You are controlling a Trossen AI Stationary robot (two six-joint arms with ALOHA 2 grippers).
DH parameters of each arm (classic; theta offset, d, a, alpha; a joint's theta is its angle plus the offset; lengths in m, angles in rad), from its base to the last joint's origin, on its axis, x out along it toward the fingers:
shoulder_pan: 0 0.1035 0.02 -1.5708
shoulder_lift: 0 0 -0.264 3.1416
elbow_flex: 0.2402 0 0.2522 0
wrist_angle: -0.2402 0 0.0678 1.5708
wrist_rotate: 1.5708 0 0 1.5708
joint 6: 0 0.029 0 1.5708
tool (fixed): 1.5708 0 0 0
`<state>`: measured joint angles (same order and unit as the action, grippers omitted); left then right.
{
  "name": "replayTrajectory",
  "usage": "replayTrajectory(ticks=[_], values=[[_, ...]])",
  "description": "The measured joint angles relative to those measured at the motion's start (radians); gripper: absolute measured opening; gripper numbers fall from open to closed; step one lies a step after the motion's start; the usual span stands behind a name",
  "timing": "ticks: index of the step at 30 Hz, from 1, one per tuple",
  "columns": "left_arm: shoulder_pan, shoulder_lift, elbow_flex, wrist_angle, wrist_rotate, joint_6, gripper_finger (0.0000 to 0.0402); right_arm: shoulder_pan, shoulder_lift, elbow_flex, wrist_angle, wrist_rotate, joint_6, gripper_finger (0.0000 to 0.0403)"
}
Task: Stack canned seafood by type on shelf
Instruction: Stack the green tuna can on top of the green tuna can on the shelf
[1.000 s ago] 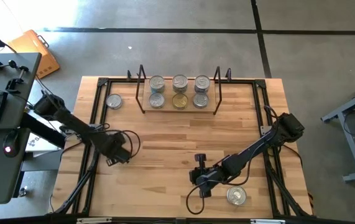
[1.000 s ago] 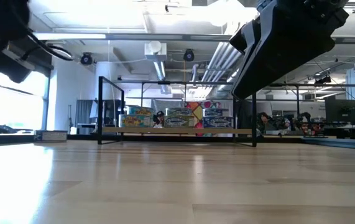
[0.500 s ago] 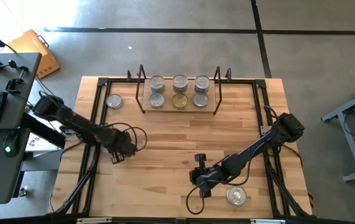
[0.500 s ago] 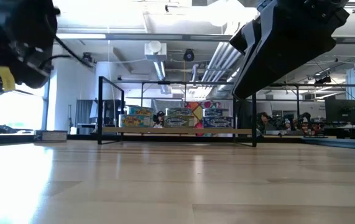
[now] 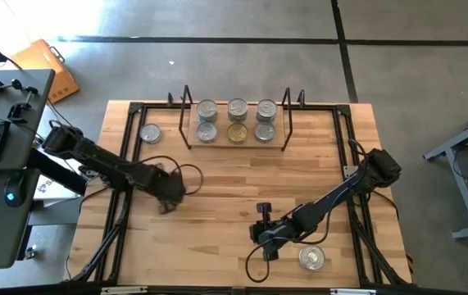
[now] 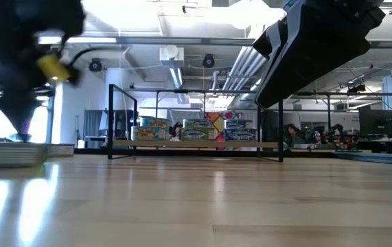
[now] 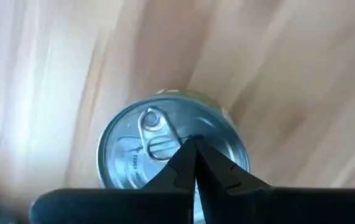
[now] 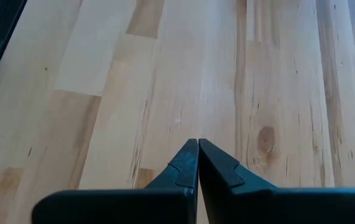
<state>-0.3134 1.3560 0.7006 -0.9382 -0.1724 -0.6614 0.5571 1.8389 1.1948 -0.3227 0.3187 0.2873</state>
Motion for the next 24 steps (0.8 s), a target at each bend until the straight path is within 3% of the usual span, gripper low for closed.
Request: replayTrajectory(ticks=[6, 10, 16, 24], values=[[-0.001, 0.003, 0.015, 0.666, -0.045, 0.252, 0.0000, 0.000, 0.000, 0.000, 0.005, 0.000, 0.000, 0.0004], [-0.010, 0.003, 0.015, 0.929, -0.045, 0.444, 0.0000, 0.000, 0.000, 0.000, 0.003, 0.000, 0.000, 0.0004], [-0.014, 0.024, 0.015, 0.900, -0.039, 0.787, 0.0011, 0.000, 0.000, 0.000, -0.003, -0.007, 0.002, 0.0004], [-0.013, 0.140, 0.015, 0.847, 0.083, 1.107, 0.0107, -0.001, 0.000, 0.000, 0.006, -0.007, 0.000, 0.0004]])
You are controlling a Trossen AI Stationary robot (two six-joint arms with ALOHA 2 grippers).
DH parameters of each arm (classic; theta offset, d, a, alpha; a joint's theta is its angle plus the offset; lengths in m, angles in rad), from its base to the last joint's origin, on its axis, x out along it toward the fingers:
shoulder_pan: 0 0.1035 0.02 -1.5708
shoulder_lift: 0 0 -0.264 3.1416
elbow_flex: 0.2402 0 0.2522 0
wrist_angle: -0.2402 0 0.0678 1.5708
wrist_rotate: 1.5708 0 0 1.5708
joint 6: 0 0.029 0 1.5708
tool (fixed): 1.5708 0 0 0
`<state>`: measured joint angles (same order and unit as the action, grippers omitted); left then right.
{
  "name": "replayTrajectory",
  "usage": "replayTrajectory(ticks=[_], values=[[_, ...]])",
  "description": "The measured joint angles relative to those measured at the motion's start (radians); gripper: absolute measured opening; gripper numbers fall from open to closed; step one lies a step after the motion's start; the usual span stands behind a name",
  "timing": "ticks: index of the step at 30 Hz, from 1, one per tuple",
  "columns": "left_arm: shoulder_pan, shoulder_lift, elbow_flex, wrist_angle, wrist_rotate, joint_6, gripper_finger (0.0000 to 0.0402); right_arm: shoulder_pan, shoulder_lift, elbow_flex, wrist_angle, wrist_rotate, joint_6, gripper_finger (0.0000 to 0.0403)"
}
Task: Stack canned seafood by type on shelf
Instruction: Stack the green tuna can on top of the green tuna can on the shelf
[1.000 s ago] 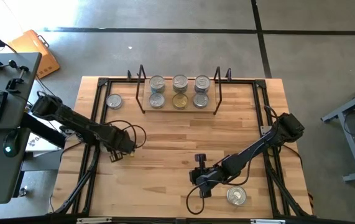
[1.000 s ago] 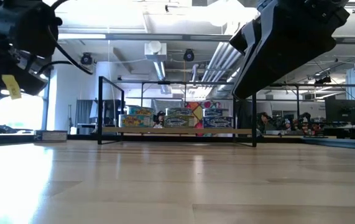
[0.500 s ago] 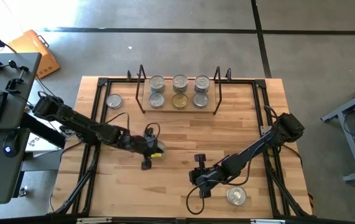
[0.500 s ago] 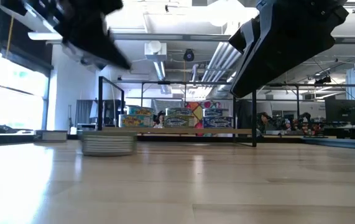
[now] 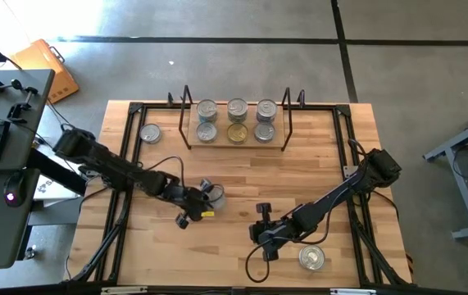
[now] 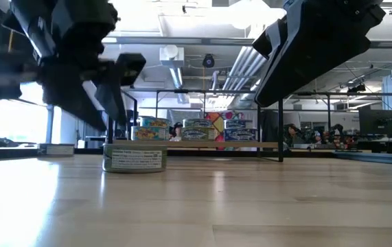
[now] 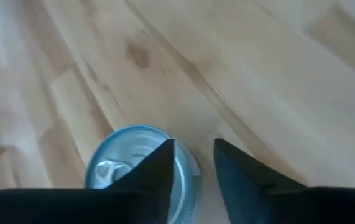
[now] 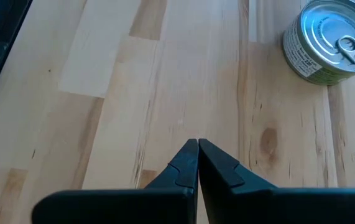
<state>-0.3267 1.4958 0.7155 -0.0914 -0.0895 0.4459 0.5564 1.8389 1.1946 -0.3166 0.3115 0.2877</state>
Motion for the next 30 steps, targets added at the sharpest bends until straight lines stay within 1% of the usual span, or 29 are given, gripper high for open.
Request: replayTrajectory(ticks=[3, 4, 6, 8, 10, 12, 15, 18, 19, 20, 23, 28, 30], values=[[0.006, 0.040, 0.000, 0.001, -0.003, 0.035, 0.0144, 0.000, 0.000, 0.000, 0.001, 0.000, 0.002, 0.0004], [0.008, 0.053, 0.000, 0.000, -0.018, 0.036, 0.0153, 0.000, 0.000, 0.000, 0.001, 0.000, 0.002, 0.0004], [0.013, 0.078, 0.000, -0.002, -0.057, 0.052, 0.0164, 0.000, 0.000, 0.000, 0.002, 0.000, 0.002, 0.0004], [0.013, 0.106, 0.000, -0.002, -0.092, 0.083, 0.0164, 0.000, 0.000, 0.000, 0.003, 0.000, 0.001, 0.0004], [0.012, 0.134, 0.005, 0.008, -0.122, 0.115, 0.0153, 0.000, 0.000, 0.000, 0.000, 0.000, 0.003, 0.0004], [0.011, 0.165, 0.007, 0.017, -0.156, 0.134, 0.0130, 0.007, -0.011, 0.000, -0.048, 0.011, 0.026, 0.0004], [0.011, 0.203, 0.008, 0.053, -0.200, 0.123, 0.0081, 0.039, -0.051, 0.000, -0.153, 0.105, 0.084, 0.0004], [0.014, 0.221, 0.008, 0.112, -0.210, 0.077, 0.0026, 0.086, -0.102, 0.000, -0.269, 0.214, 0.173, 0.0004], [0.014, 0.224, 0.007, 0.134, -0.212, 0.067, 0.0014, 0.103, -0.119, 0.000, -0.306, 0.247, 0.208, 0.0004], [0.014, 0.226, 0.006, 0.158, -0.214, 0.057, 0.0008, 0.123, -0.135, 0.000, -0.337, 0.281, 0.239, 0.0004], [0.014, 0.229, 0.026, 0.194, -0.228, 0.055, 0.0007, 0.179, -0.172, 0.000, -0.417, 0.372, 0.345, 0.0004], [0.025, 0.236, 0.098, 0.137, -0.212, 0.087, 0.0001, 0.262, -0.184, 0.000, -0.521, 0.492, 0.510, 0.0004], [0.035, 0.233, 0.124, 0.110, -0.211, 0.114, 0.0001, 0.281, -0.182, 0.000, -0.553, 0.520, 0.575, 0.0004]])
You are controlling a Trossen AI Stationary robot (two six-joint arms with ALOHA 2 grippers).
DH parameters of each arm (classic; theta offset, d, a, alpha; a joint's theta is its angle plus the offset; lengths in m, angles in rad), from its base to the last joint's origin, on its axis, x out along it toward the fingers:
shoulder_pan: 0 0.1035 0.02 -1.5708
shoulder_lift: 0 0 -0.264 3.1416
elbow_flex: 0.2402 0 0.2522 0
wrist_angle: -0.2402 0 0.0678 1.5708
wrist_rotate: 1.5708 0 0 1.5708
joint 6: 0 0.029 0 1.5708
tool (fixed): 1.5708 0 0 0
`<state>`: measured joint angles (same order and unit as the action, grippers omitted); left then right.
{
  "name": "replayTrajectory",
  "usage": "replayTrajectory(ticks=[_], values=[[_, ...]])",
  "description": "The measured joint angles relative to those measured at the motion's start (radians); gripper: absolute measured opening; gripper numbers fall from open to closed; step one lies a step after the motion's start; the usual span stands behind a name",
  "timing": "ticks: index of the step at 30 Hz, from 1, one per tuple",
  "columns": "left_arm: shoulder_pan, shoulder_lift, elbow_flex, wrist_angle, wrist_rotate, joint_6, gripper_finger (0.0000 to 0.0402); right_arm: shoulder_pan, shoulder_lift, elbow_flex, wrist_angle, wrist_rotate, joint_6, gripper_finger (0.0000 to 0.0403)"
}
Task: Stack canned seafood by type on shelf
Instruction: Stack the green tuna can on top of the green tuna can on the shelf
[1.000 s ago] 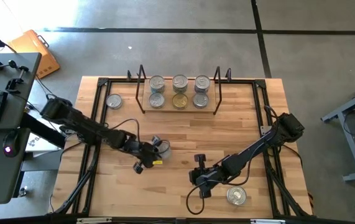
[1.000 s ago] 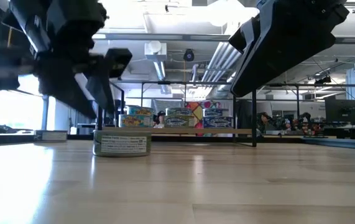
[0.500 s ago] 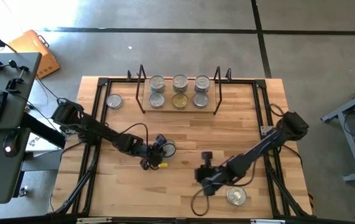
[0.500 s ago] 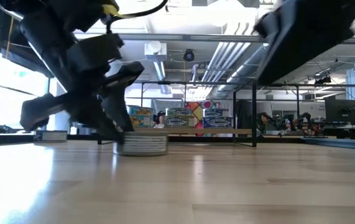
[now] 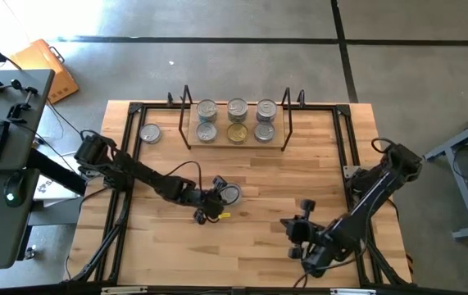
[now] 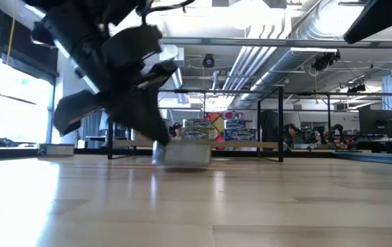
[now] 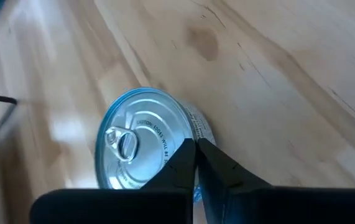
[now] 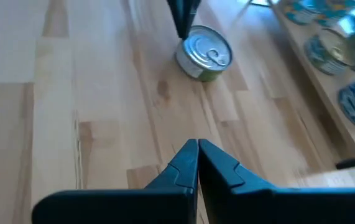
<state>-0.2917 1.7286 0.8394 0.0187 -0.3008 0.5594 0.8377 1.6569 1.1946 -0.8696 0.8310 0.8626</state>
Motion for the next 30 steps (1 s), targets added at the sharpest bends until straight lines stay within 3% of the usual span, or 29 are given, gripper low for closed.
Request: replayTrajectory(ticks=[5, 14, 22, 30], values=[[0.037, -0.011, 0.066, -0.073, -0.017, 0.054, 0.0000, 0.026, 0.010, 0.000, -0.053, 0.033, 0.104, 0.0004], [0.085, -0.042, 0.173, -0.243, -0.057, 0.148, 0.0000, 0.029, 0.011, 0.000, -0.075, 0.034, 0.128, 0.0004], [0.150, -0.057, 0.248, -0.228, -0.083, 0.159, 0.0000, 0.029, 0.012, 0.000, -0.083, 0.034, 0.126, 0.0004], [0.277, -0.054, 0.256, -0.066, -0.158, 0.160, 0.0000, 0.029, 0.012, 0.000, -0.083, 0.039, 0.125, 0.0004]])
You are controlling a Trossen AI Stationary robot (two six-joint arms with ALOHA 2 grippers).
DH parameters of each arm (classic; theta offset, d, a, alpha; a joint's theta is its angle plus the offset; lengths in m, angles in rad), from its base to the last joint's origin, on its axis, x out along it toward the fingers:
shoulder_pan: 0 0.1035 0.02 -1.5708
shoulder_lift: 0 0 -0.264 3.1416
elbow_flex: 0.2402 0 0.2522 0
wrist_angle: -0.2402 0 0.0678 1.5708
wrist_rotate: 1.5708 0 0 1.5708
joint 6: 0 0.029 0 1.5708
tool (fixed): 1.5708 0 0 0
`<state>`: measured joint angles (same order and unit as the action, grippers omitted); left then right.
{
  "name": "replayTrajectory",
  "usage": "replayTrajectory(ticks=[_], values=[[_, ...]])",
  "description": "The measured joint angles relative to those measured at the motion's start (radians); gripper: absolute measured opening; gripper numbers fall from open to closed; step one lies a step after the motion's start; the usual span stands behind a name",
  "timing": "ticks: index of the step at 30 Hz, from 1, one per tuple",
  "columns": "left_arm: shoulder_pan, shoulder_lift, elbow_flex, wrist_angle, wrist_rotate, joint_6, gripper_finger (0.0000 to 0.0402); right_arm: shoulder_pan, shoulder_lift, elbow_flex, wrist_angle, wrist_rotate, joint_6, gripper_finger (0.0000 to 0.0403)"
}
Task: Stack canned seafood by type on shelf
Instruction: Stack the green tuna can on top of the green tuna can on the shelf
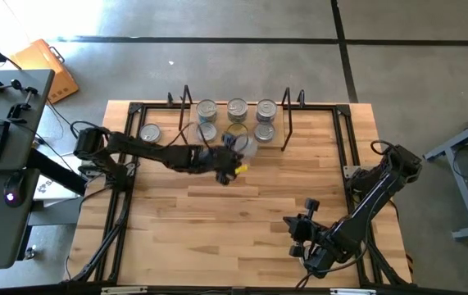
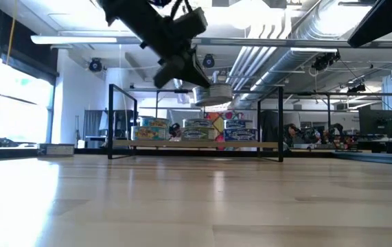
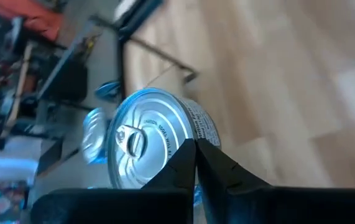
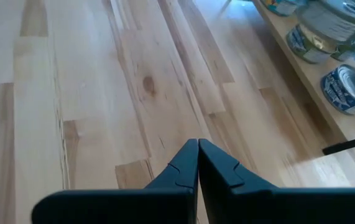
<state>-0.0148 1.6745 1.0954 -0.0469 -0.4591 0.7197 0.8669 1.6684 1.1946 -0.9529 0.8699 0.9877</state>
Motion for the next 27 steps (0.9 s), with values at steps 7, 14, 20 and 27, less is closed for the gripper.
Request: replayTrajectory(ticks=[7, 14, 20, 27], values=[[0.128, 0.002, 0.000, 0.018, 0.043, -0.047, 0.0000, 0.000, 0.000, 0.000, 0.000, 0.034, -0.001, 0.0004], [0.219, 0.053, 0.000, 0.018, 0.110, -0.083, 0.0000, 0.000, 0.000, 0.000, -0.001, 0.040, 0.002, 0.0004], [0.238, 0.082, 0.000, 0.015, 0.108, -0.115, 0.0000, 0.000, 0.001, 0.000, 0.000, 0.040, 0.001, 0.0004], [0.237, 0.081, 0.000, 0.015, 0.109, -0.142, 0.0000, 0.000, 0.001, 0.000, 0.000, 0.040, 0.001, 0.0004]])
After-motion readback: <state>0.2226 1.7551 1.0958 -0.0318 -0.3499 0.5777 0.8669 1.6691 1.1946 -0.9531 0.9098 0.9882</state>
